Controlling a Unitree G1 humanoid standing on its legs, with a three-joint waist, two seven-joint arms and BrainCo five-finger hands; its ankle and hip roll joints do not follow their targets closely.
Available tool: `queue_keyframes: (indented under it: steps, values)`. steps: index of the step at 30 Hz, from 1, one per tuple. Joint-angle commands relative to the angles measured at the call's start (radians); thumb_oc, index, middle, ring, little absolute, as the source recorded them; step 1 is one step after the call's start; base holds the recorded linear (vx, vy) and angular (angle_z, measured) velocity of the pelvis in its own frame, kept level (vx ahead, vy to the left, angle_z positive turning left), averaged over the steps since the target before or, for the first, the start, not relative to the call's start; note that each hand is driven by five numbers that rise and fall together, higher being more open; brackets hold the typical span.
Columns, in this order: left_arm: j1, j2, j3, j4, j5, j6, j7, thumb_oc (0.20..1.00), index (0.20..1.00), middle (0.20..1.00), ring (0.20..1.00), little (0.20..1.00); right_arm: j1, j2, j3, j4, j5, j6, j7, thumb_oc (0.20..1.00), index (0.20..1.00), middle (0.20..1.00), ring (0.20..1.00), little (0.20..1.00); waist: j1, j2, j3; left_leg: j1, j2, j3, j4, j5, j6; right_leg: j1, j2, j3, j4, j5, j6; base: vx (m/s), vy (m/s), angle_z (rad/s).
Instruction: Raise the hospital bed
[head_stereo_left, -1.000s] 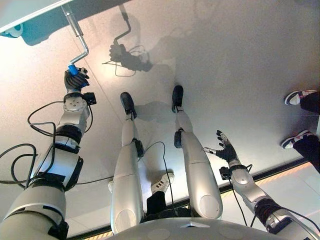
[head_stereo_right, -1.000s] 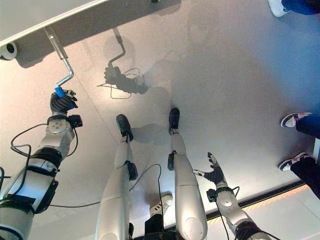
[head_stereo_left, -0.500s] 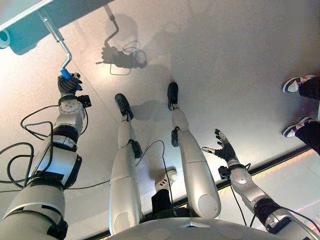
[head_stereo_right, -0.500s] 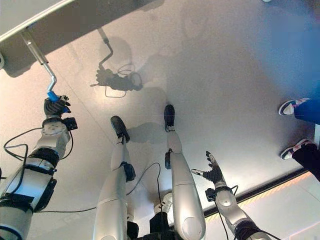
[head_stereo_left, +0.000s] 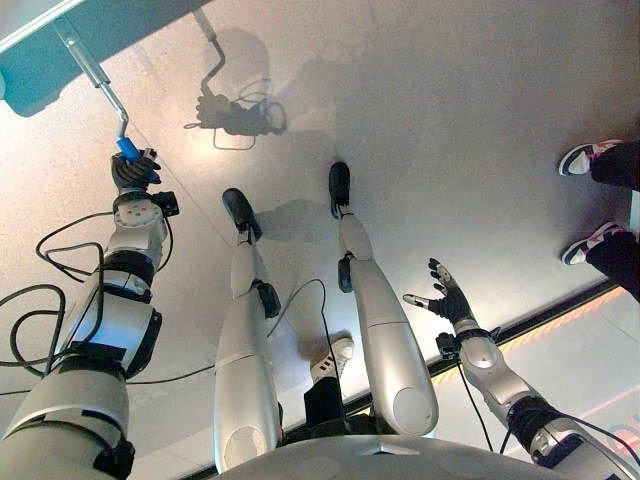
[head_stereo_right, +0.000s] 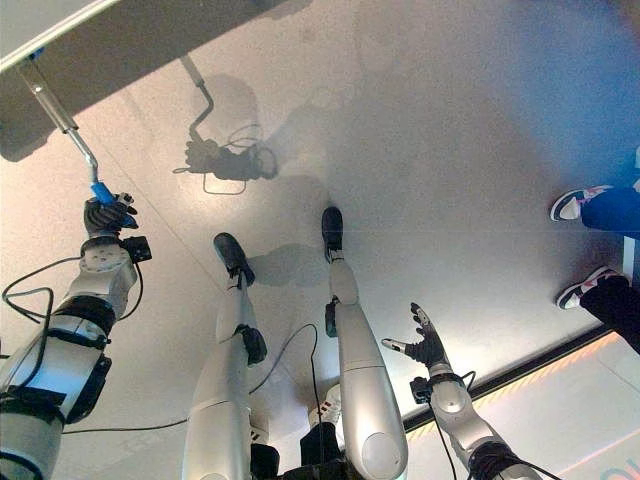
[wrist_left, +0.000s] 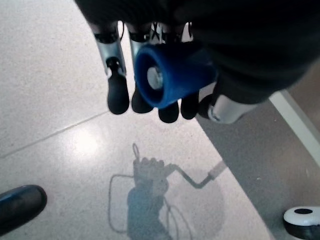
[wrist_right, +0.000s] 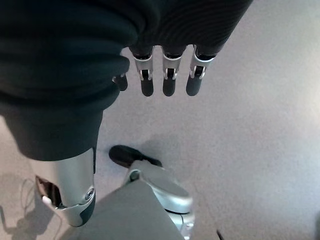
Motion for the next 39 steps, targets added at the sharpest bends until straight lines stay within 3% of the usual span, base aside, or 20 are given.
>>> queue_keyframes:
  steps: [1,5,6,7,39]
  values:
    - [-0.136,-0.029,-0.049,-0.036,0.097,-0.065,-0.024,0.200,0.200,0.200,0.200,0.200,0.048,-0.046,0.034,-0.021,0.034,-0.021,0.002,1.000,1.000,1.000,1.000,1.000,-0.001,-0.033,0.003,0.066,0.010,-0.003,0.052,-0.085,-0.023,0.011,-0.007,0.021,0.102,-0.078,0.086,0.01,-0.016,-0.03]
    - [-0.143,-0.039,-0.050,-0.036,0.086,-0.067,-0.026,0.200,0.200,0.200,0.200,0.200,0.050,-0.045,0.037,-0.022,0.033,-0.026,0.000,1.000,1.000,1.000,1.000,1.000,-0.002,-0.034,0.003,0.069,0.012,-0.004,0.048,-0.083,-0.023,0.009,-0.005,0.020,0.103,-0.079,0.084,0.00,0.000,0.00]
    - [-0.143,-0.041,-0.050,-0.035,0.083,-0.067,-0.029,0.272,0.272,0.272,0.272,0.272,0.051,-0.044,0.037,-0.023,0.033,-0.027,0.000,1.000,1.000,1.000,1.000,1.000,-0.002,-0.034,0.003,0.069,0.012,-0.004,0.047,-0.083,-0.023,0.008,-0.004,0.020,0.104,-0.079,0.084,0.00,0.000,0.00]
    - [-0.143,-0.042,-0.047,-0.035,0.075,-0.068,-0.029,1.000,1.000,1.000,1.000,1.000,0.051,-0.044,0.038,-0.024,0.033,-0.027,0.000,1.000,1.000,1.000,1.000,1.000,-0.001,-0.034,0.003,0.069,0.012,-0.004,0.046,-0.082,-0.024,0.009,-0.004,0.019,0.103,-0.080,0.084,0.00,0.000,0.00]
    - [-0.147,-0.055,-0.060,-0.042,0.069,-0.071,-0.035,1.000,1.000,1.000,1.000,1.000,0.045,-0.047,0.049,-0.011,0.032,-0.028,0.001,1.000,1.000,1.000,1.000,1.000,0.015,-0.037,0.003,0.079,0.001,-0.026,0.038,-0.077,-0.022,0.031,-0.017,-0.003,0.089,-0.075,0.086,0.00,0.000,0.00]
